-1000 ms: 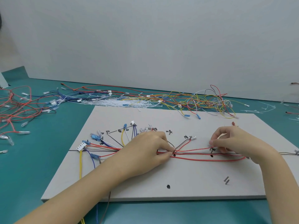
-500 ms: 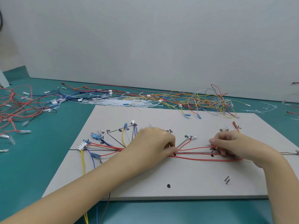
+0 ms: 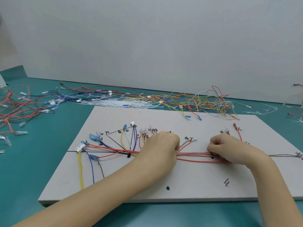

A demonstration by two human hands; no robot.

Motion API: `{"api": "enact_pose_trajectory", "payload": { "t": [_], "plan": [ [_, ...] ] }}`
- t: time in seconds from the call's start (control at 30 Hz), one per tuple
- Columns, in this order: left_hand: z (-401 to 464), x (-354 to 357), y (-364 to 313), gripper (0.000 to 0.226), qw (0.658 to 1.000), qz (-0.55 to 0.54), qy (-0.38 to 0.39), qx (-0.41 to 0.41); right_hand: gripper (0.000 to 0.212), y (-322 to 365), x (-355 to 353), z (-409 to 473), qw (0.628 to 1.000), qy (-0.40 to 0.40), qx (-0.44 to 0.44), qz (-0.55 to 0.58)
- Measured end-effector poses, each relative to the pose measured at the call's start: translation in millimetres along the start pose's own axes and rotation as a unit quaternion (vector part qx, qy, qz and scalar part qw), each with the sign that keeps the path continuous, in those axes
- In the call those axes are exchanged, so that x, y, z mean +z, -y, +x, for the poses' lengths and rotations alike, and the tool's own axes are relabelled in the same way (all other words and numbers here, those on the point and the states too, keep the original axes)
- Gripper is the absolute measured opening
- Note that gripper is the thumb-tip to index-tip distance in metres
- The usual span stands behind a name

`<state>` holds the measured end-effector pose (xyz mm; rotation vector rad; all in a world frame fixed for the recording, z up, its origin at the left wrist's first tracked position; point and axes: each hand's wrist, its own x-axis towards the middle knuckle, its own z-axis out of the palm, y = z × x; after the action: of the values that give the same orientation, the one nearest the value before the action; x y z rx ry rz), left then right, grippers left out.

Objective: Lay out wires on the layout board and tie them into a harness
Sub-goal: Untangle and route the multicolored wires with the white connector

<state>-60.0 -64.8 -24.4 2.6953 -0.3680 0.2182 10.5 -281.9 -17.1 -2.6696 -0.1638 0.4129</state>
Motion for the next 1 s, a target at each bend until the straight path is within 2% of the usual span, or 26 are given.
{"api": "enact_pose_trajectory", "payload": {
  "t": [0.2,0.63,1.0],
  "plan": [
    [4.0,0.9,3.3,0.016,1.0,-0.028,-0.012,0.005,0.033,-1.4,2.2,0.6,0.999,-0.018,-0.019,0.018],
    [3.1,2.5,1.4,0.008,1.0,0.016,0.011,-0.013,0.027,0.3,5.5,0.7,0.998,-0.037,-0.036,0.035],
    [-1.3,-28.4,34.4,0.016,0.992,0.015,0.017,-0.126,0.032,44.5,29.1,9.7,0.995,-0.032,-0.085,0.032]
  ]
}}
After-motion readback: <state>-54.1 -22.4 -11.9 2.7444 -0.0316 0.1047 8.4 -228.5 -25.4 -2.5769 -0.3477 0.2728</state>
